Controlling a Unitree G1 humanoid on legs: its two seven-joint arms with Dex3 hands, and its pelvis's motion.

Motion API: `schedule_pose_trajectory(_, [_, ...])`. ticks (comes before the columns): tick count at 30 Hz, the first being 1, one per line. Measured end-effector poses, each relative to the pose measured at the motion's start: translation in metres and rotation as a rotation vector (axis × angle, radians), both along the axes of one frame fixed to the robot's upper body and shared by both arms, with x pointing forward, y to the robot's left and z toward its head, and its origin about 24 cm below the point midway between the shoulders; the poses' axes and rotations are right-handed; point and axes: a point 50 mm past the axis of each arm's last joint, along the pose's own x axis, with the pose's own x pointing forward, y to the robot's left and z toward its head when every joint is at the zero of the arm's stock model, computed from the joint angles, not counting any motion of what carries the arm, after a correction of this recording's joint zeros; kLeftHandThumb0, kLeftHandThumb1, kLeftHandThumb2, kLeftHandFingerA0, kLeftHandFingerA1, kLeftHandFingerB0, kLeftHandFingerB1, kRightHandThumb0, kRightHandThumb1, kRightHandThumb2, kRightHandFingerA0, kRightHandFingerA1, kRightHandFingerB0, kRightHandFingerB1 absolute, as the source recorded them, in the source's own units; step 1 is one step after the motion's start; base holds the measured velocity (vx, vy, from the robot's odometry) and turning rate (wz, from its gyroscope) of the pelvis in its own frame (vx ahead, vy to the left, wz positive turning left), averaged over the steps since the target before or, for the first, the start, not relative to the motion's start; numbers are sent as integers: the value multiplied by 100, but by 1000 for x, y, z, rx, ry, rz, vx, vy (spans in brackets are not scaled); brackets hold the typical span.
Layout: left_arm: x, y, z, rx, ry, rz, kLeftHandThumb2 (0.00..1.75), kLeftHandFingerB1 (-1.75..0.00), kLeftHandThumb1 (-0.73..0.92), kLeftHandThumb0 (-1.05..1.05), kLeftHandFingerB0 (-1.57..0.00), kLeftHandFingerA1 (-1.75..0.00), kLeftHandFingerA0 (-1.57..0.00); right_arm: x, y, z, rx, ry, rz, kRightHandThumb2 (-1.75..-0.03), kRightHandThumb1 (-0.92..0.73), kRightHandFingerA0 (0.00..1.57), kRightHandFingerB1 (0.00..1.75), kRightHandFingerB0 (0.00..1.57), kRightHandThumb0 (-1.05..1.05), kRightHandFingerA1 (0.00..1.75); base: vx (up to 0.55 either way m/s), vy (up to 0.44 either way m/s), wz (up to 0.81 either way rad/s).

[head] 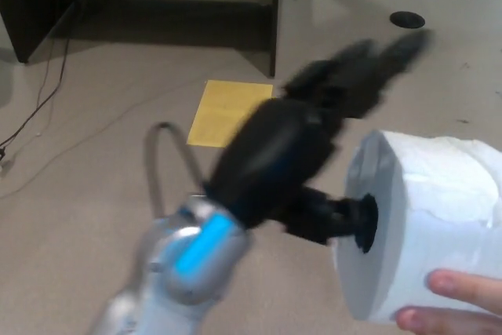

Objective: A person is holding a toilet paper roll and the robot extends its left hand to grab the roll by inserting its thumb into the gap in the middle and brings its hand down by its side. Then it extends its arm again to hand the toilet paper roll back to the person.

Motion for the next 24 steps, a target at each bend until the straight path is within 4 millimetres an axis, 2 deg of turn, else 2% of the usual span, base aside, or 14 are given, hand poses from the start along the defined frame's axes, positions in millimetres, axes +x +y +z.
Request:
schedule_pose_trajectory(1, [0,9,-1,-6,7,18,55,-4,45,-73,0,-12,0,-1,-1,0,-1,3,-1,-59,-69,73,42,53,-39,56,0,0,0])
schedule_pose_trajectory(2, [-1,17,-3,-11,15,32,80,-4,41,-70,0,-8,0,-2,-1,-1,-2,5,-1,-59,-68,74,42,53,-39,56,0,0,0])
schedule_pose_trajectory(3, [-1,26,-5,-13,22,51,80,-4,41,-70,0,-8,0,-3,-2,-1,-4,8,-2,-59,-68,74,42,53,-39,56,0,0,0])
schedule_pose_trajectory(4, [-2,34,-6,-16,30,66,55,-6,47,-75,0,-17,0,-4,-2,-2,-5,12,-2,-60,-68,75,42,52,-38,62,0,0,0])
schedule_pose_trajectory(5, [-3,42,-8,-16,36,83,80,-9,38,-66,0,-13,0,-6,-3,-2,-6,15,-3,-60,-68,73,42,51,-38,58,0,0,0])
schedule_pose_trajectory(7, [-6,61,-14,-18,49,123,78,-13,35,-61,0,-16,0,-10,-5,-4,-10,24,-8,-60,-68,75,42,52,-39,62,0,0,0])
schedule_pose_trajectory(8, [-7,68,-17,-23,57,139,55,-11,44,-67,0,-27,0,-11,-6,-4,-11,27,-9,-60,-67,76,42,53,-39,63,0,0,0])
schedule_pose_trajectory(11, [-14,90,-27,-50,89,186,55,-19,44,-61,0,-25,-7,-14,-9,-5,-16,32,-17,-61,-68,75,42,52,-38,63,0,0,0])
schedule_pose_trajectory(12, [-17,96,-32,-64,106,197,74,-10,38,-58,-5,-29,-6,-16,-11,-5,-17,34,-23,-60,-68,76,42,52,-38,63,0,0,0])
schedule_pose_trajectory(13, [-19,99,-36,-73,119,203,73,-22,32,-46,0,-46,-7,-18,-13,-5,-20,36,-28,-61,-68,77,42,52,-39,63,0,0,0])
schedule_pose_trajectory(14, [-20,103,-42,-85,140,209,69,-19,32,-47,-2,-42,-4,-20,-16,-5,-23,39,-35,-60,-68,78,42,53,-38,63,0,0,0])
schedule_pose_trajectory(16, [-21,109,-59,-109,199,229,67,-22,36,-54,-7,-40,-11,-24,-21,-5,-33,44,-48,-60,-68,74,41,52,-38,56,0,0,0])
schedule_pose_trajectory(17, [-21,112,-65,-114,221,240,81,-49,22,-29,0,-49,0,-25,-23,-4,-36,45,-51,-60,-68,73,41,52,-37,57,0,0,0])
schedule_pose_trajectory(24, [-38,149,-152,-167,523,434,82,-48,25,-28,0,-48,-1,-36,-40,-2,-61,54,-93,-60,-68,75,41,53,-36,63,0,0,0])
